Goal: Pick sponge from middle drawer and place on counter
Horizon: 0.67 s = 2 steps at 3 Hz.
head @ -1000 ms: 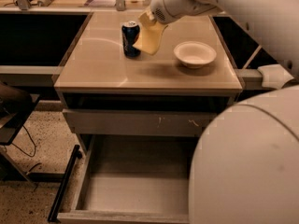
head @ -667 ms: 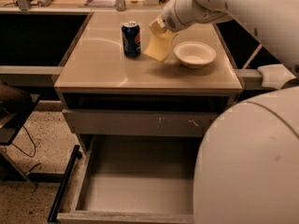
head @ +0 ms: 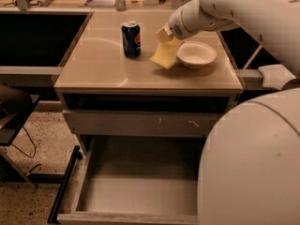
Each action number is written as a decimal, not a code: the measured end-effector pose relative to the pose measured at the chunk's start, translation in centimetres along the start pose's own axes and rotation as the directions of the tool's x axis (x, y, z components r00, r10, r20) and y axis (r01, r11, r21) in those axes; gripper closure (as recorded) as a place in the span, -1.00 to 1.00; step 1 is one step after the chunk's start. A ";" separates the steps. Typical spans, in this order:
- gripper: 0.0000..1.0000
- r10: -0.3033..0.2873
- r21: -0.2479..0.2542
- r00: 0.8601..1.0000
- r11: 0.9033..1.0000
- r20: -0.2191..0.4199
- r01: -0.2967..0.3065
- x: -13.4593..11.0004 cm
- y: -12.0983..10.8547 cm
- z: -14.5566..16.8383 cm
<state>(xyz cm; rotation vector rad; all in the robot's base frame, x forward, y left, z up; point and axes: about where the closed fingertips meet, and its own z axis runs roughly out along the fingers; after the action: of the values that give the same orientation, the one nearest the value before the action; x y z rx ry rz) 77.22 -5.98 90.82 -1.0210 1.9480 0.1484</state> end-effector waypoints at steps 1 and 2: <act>0.16 0.000 0.000 1.000 1.000 0.000 0.000 0.0 0.0 0.0; -0.31 0.000 0.000 1.000 1.000 0.000 0.000 0.0 0.0 0.0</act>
Offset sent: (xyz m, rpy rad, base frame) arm 0.0000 0.0000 0.0000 0.0000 0.0000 0.0000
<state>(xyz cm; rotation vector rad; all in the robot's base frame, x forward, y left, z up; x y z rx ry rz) 77.22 -5.97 90.82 -1.0211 1.9480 0.1485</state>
